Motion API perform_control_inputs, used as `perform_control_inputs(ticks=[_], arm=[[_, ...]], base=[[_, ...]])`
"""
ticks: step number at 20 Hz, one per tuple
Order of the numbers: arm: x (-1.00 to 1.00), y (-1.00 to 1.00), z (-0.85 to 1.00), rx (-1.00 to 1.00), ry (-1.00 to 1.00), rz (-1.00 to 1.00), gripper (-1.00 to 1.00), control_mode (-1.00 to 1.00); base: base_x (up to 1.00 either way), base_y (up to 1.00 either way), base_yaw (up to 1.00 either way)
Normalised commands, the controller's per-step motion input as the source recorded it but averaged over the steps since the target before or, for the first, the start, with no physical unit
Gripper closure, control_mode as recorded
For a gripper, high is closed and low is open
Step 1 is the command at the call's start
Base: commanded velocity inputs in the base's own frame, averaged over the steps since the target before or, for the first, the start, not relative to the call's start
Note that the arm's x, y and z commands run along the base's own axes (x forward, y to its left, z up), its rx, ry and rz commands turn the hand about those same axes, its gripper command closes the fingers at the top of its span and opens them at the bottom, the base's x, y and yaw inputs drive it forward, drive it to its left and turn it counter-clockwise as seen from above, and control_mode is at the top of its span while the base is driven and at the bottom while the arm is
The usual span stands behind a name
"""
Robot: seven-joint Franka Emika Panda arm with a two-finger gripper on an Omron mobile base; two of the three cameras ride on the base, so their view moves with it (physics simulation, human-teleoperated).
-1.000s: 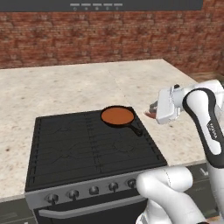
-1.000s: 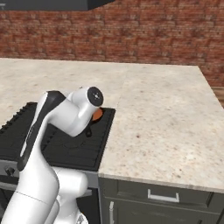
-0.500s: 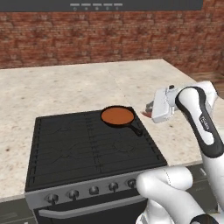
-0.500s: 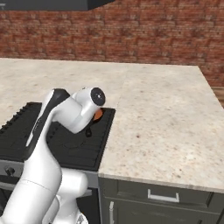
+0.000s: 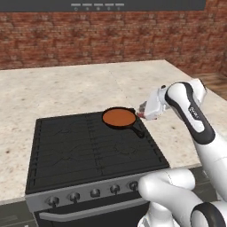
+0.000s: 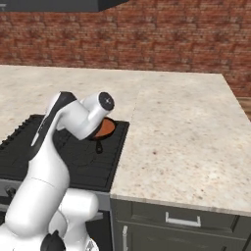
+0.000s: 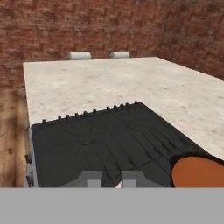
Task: Retrieve the steak from the fridge and place it on the saucepan with marinade on the stove.
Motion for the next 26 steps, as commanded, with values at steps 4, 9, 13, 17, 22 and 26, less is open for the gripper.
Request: perform_control_inputs(ticks=[4, 9, 13, 17, 22, 26], arm=[[0.41, 0.27, -0.25, 0.00, 0.09, 0.00, 1.00, -1.00], [0.47, 0.09, -0.29, 0.00, 0.03, 0.00, 1.00, -1.00], [0.52, 0.01, -0.30, 0.00, 0.00, 0.00, 1.00, -1.00], [0.53, 0.00, -0.37, 0.00, -0.01, 0.00, 1.00, -1.00], [0.52, 0.00, -0.36, 0.00, -0.01, 0.00, 1.00, -1.00], [0.55, 0.00, -0.19, 0.00, 0.00, 0.00, 1.00, -1.00]], base=[[0.00, 0.00, 0.00], [0.00, 0.00, 0.00], [0.00, 0.00, 0.00], [0.00, 0.00, 0.00], [0.00, 0.00, 0.00], [0.00, 0.00, 0.00]])
